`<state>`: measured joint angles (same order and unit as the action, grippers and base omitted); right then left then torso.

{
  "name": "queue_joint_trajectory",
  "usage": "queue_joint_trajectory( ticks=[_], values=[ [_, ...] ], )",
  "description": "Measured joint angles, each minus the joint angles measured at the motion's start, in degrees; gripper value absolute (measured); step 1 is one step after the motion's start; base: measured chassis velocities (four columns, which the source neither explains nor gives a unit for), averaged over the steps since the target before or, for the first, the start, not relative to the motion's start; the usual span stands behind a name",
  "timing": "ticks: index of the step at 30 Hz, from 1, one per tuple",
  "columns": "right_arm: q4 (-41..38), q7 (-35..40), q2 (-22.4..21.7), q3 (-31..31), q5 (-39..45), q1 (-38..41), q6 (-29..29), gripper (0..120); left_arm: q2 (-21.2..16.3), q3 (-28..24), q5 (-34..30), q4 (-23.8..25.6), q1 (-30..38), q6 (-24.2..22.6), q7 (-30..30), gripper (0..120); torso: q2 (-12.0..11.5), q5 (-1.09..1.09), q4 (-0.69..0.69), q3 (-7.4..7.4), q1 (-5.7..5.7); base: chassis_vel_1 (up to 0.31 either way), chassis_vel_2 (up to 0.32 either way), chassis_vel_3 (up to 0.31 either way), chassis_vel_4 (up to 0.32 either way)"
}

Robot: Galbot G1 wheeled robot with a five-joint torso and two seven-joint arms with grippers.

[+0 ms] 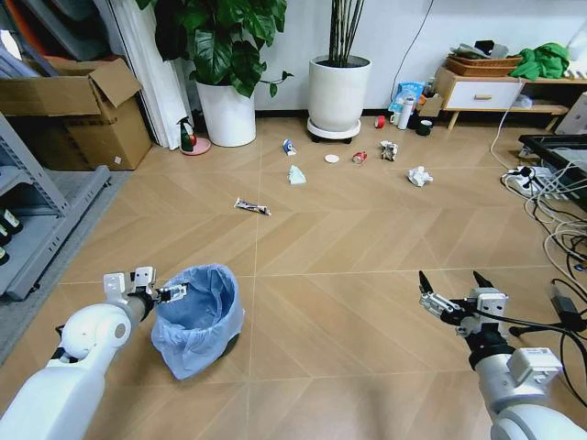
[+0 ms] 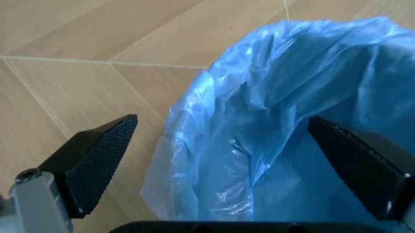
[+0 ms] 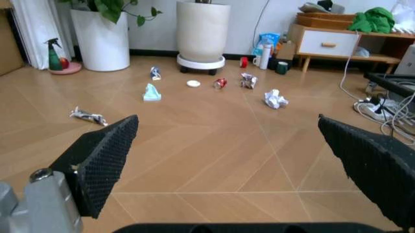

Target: Pick up the trash bin and place the garbage on the floor into it.

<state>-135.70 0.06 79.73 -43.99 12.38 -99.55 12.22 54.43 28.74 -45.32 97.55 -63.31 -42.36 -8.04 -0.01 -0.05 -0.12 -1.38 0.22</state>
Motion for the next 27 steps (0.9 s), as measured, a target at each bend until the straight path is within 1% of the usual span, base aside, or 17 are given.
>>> queue_joint_trajectory(
  ticks=[2, 4, 7, 10, 17, 21, 22, 25, 27],
  values=[
    [0.0, 0.0, 0.0, 0.0, 0.0, 0.0, 0.0, 100, 0.0, -0.1, 0.0, -0.3, 0.1, 0.0, 0.2, 100, 0.0, 0.00, 0.00, 0.00, 0.00, 0.000, 0.000, 0.000, 0.000],
    [0.0, 0.0, 0.0, 0.0, -0.1, -0.1, -0.1, 100, 0.1, -0.8, 0.7, -3.6, 2.0, 0.0, 1.4, 100, 0.0, 0.00, -0.01, 0.00, 0.00, 0.000, 0.000, 0.000, 0.000],
    [-0.1, 0.0, -0.1, 0.0, -0.1, -0.1, -0.1, 100, 0.1, -1.1, 0.9, -4.8, 2.8, 0.0, 2.0, 100, 0.0, 0.00, 0.00, 0.00, 0.00, 0.000, 0.000, 0.000, 0.000],
    [-0.1, 0.0, 0.0, -0.1, -0.3, -0.2, -0.2, 100, 0.1, -2.0, 1.4, -7.1, 4.4, 0.1, 2.7, 100, 0.0, 0.00, -0.01, 0.00, 0.00, 0.000, 0.000, 0.000, 0.000],
    [0.1, 0.0, 0.5, -0.1, -0.6, -0.3, -0.7, 100, 0.0, -2.7, 2.5, -8.4, 4.8, 0.1, 3.8, 100, 0.0, 0.00, -0.01, 0.00, 0.00, 0.000, 0.000, 0.000, 0.000],
    [0.1, 0.0, 0.6, -0.1, -0.6, -0.3, -0.9, 100, -0.1, -2.8, 2.7, -8.8, 4.8, 0.1, 3.9, 98, 0.0, 0.00, -0.01, 0.00, 0.00, 0.000, 0.000, 0.000, 0.000],
    [0.1, 0.0, 0.6, -0.1, -0.6, -0.3, -0.9, 100, -0.1, -2.9, 2.7, -8.9, 4.8, 0.1, 3.9, 96, 0.0, 0.00, -0.01, 0.00, 0.00, 0.000, 0.000, 0.000, 0.000],
    [0.1, 0.0, 0.6, -0.1, -0.6, -0.3, -0.9, 100, -0.2, -2.9, 2.8, -8.9, 4.8, 0.1, 4.0, 93, 0.0, 0.00, -0.01, 0.00, 0.00, 0.000, 0.000, 0.000, 0.000],
    [0.1, 0.0, 0.7, -0.1, -0.8, -0.3, -1.0, 100, -0.3, -2.9, 2.9, -9.2, 4.8, 0.2, 4.2, 85, 0.0, 0.01, -0.01, 0.00, 0.00, 0.000, 0.000, 0.000, 0.000]
  ],
)
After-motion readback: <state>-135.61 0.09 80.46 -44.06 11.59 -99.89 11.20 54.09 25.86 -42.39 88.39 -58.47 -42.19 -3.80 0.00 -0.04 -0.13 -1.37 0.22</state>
